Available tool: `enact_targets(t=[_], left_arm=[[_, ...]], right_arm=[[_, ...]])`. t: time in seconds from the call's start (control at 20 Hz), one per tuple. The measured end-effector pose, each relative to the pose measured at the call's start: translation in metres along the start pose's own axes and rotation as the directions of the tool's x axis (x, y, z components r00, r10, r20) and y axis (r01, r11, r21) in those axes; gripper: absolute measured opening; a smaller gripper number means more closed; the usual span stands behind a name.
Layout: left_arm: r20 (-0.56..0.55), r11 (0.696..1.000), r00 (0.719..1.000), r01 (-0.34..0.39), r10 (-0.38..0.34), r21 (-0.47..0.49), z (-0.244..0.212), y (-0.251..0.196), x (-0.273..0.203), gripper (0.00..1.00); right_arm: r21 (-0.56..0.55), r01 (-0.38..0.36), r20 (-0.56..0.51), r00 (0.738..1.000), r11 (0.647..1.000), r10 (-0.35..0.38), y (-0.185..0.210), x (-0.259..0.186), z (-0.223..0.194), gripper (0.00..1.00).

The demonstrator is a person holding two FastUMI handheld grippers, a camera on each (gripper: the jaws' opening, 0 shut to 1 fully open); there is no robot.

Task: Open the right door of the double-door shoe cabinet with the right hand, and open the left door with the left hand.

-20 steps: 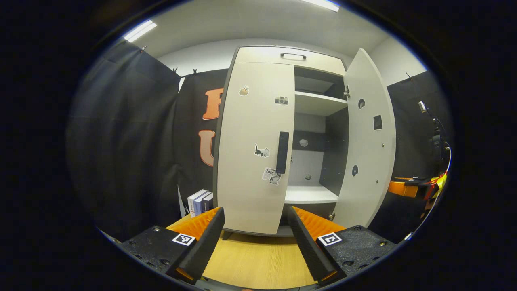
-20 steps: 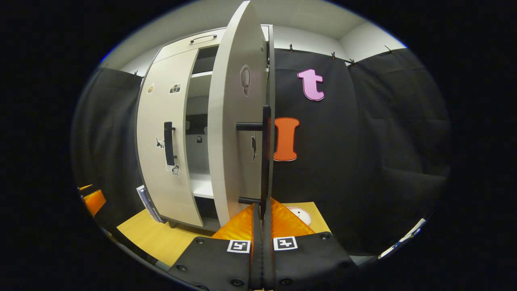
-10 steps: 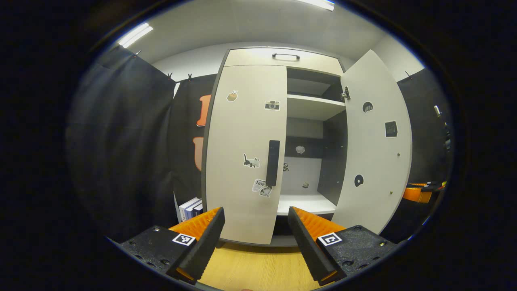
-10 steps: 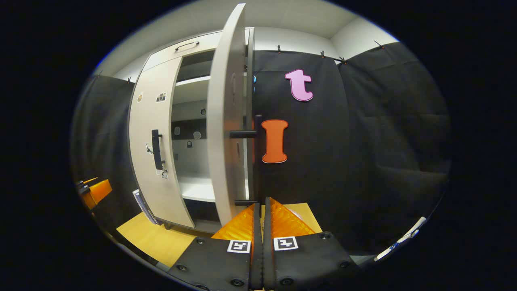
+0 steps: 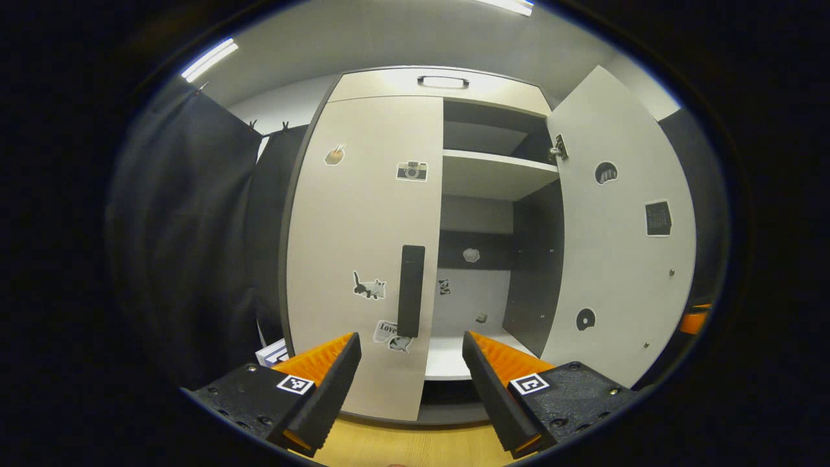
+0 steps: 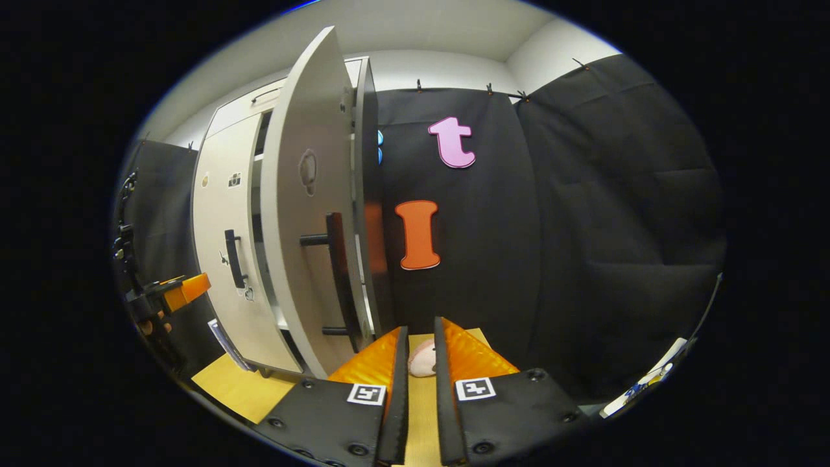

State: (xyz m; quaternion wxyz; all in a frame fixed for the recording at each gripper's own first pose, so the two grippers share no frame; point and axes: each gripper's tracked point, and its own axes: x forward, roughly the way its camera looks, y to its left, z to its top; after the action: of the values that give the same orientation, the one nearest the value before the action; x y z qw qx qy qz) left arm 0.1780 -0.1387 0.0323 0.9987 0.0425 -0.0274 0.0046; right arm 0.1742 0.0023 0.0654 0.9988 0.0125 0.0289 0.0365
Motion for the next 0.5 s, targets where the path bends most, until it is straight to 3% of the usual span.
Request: enact_targets(t=[0.05, 0.15, 0.25, 0.35, 0.45, 0.5], left_arm=[[0.003, 1.000, 1.000, -0.006, 0.006, 0.001, 0.002, 0.003, 0.012, 0.95], [0.012, 1.000, 1.000, -0.009, 0.008, 0.009, 0.006, 0.007, 0.033, 0.95], [0.006, 1.000, 1.000, 0.000, 0.000, 0.012, 0.006, 0.007, 0.050, 0.92], [0.001, 1.000, 1.000, -0.003, 0.003, 0.021, 0.003, 0.011, 0.067, 0.95], [-0.002, 0.999, 1.000, -0.016, 0.016, 0.041, 0.001, 0.018, 0.082, 0.98], [-0.001, 0.999, 1.000, -0.018, 0.018, 0.049, 0.000, 0.019, 0.088, 0.99]], right_arm=[[-0.003, 0.007, 0.004, 1.000, 1.000, -0.007, -0.003, 0.000, 0.001, 0.31], [-0.010, 0.019, 0.017, 1.000, 1.000, -0.019, -0.005, 0.002, 0.003, 0.26], [-0.010, 0.028, 0.017, 0.999, 1.000, -0.028, -0.009, 0.007, 0.003, 0.48], [0.001, 0.037, 0.017, 0.999, 0.999, -0.037, -0.009, 0.005, 0.003, 0.69], [0.004, 0.045, 0.018, 0.999, 0.999, -0.045, -0.009, 0.008, 0.003, 0.71], [0.001, 0.052, 0.019, 0.998, 0.999, -0.052, -0.011, 0.009, 0.003, 0.76]])
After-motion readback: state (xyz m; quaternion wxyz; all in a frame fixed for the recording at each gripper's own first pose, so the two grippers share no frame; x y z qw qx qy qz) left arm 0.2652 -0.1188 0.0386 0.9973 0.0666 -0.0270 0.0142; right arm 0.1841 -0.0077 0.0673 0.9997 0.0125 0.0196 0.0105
